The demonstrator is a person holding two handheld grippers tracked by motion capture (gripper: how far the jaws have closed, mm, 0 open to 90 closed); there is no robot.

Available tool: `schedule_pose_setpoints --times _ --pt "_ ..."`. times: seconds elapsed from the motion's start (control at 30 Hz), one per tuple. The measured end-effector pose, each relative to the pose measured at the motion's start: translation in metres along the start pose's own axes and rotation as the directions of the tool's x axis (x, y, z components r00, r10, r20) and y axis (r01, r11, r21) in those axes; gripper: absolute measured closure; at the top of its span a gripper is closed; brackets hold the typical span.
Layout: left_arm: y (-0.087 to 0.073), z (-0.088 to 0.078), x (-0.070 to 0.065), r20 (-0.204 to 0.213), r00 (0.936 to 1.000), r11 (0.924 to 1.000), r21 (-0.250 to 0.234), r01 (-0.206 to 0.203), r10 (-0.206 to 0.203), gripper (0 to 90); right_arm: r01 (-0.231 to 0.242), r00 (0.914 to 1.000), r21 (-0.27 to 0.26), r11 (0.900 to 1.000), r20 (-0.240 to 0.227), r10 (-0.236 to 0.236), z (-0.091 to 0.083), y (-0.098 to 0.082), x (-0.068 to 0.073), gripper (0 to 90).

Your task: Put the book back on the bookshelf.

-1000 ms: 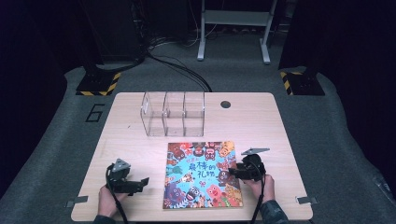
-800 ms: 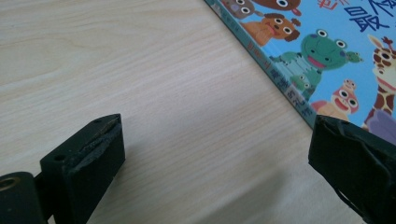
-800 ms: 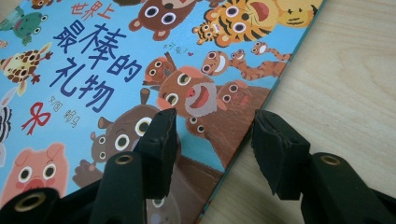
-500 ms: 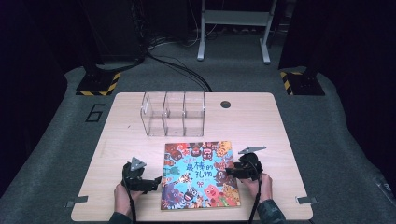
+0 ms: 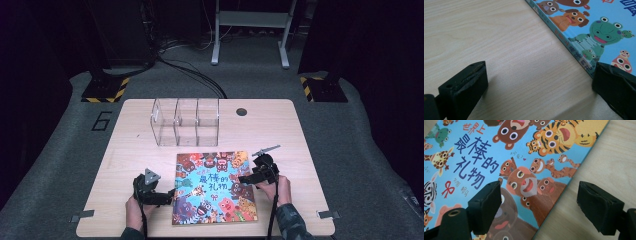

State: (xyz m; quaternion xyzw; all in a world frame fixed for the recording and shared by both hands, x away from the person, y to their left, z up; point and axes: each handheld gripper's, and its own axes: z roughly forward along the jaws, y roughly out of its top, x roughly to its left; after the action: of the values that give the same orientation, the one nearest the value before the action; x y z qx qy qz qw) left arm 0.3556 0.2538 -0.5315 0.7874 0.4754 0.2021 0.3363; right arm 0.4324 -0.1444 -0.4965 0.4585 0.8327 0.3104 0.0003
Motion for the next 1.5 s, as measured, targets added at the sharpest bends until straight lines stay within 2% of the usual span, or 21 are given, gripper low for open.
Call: schedule_pose_setpoints --times 0.03,0.1,0.13,0.23,0.37,0.47,0.53,0.57,0.6,0.67,0.87,1.03,1.1,1.5 --pt "0.0 0.0 0.0 0.001 1.0 1.0 0.0 -0.001 0.001 0.1 0.017 0.9998 -0.001 1.0 0.007 -0.017 0.002 0.002 0.0 19.9" --pt "0.0 0.0 0.0 -0.001 1.0 1.0 -0.002 -0.001 0.001 0.0 0.018 0.9991 0.026 0.999 0.038 -0.019 0.005 0.006 0.001 20.0" --pt "0.0 0.0 0.0 -0.001 1.0 1.0 -0.004 0.0 0.0 0.0 0.005 0.999 0.048 0.999 0.043 -0.007 0.007 0.007 0.003 20.2" --pt "0.0 0.0 0.0 0.001 1.0 1.0 -0.001 -0.001 0.001 0.1 -0.005 0.9986 0.067 0.998 0.053 0.002 0.011 0.012 0.006 20.7" --pt "0.0 0.0 0.0 0.001 1.0 1.0 0.0 -0.001 0.001 0.1 0.009 0.9977 0.097 0.995 0.066 -0.016 0.014 0.017 0.009 20.9" --pt "0.0 0.0 0.0 -0.002 1.0 1.0 -0.002 -0.002 0.002 0.1 0.002 0.9974 0.107 0.994 0.071 -0.01 0.014 0.018 0.009 22.9" --pt "0.0 0.0 0.0 -0.002 1.0 1.0 -0.002 -0.004 0.004 0.1 0.017 0.9963 0.122 0.992 0.082 -0.027 0.014 0.019 0.009 24.6" --pt "0.0 0.0 0.0 -0.002 1.0 1.0 -0.003 -0.002 0.002 0.1 0.01 0.9951 0.128 0.992 0.097 -0.022 0.014 0.02 0.011 25.0" --pt "0.0 0.001 0.0 -0.003 1.0 1.0 -0.008 0.001 -0.001 0.2 0.015 0.9944 0.145 0.989 0.101 -0.03 0.015 0.021 0.014 22.9" --pt "0.0 0.001 0.0 -0.002 1.0 1.0 -0.004 -0.003 0.003 0.2 0.018 0.9949 0.147 0.989 0.096 -0.032 0.016 0.022 0.014 22.7" --pt "0.0 0.001 0.0 -0.002 1.0 1.0 -0.008 0.0 0.0 0.4 -0.019 0.9994 0.104 0.994 0.032 0.016 0.011 0.017 0.006 22.8" --pt "0.0 0.001 0.0 -0.001 1.0 1.0 -0.007 0.0 0.0 0.4 -0.029 0.9996 0.094 0.995 0.007 0.029 0.01 0.016 0.004 22.5" --pt "0.0 0.001 0.0 -0.002 1.0 1.0 -0.007 -0.001 0.001 0.4 -0.048 0.9988 0.085 0.995 -0.004 0.048 0.008 0.015 0.004 22.1" --pt "0.0 0.001 0.0 0.0 1.0 1.0 -0.007 -0.001 0.001 0.6 -0.034 0.9993 0.037 0.999 -0.017 0.035 -0.002 0.015 0.006 22.1"
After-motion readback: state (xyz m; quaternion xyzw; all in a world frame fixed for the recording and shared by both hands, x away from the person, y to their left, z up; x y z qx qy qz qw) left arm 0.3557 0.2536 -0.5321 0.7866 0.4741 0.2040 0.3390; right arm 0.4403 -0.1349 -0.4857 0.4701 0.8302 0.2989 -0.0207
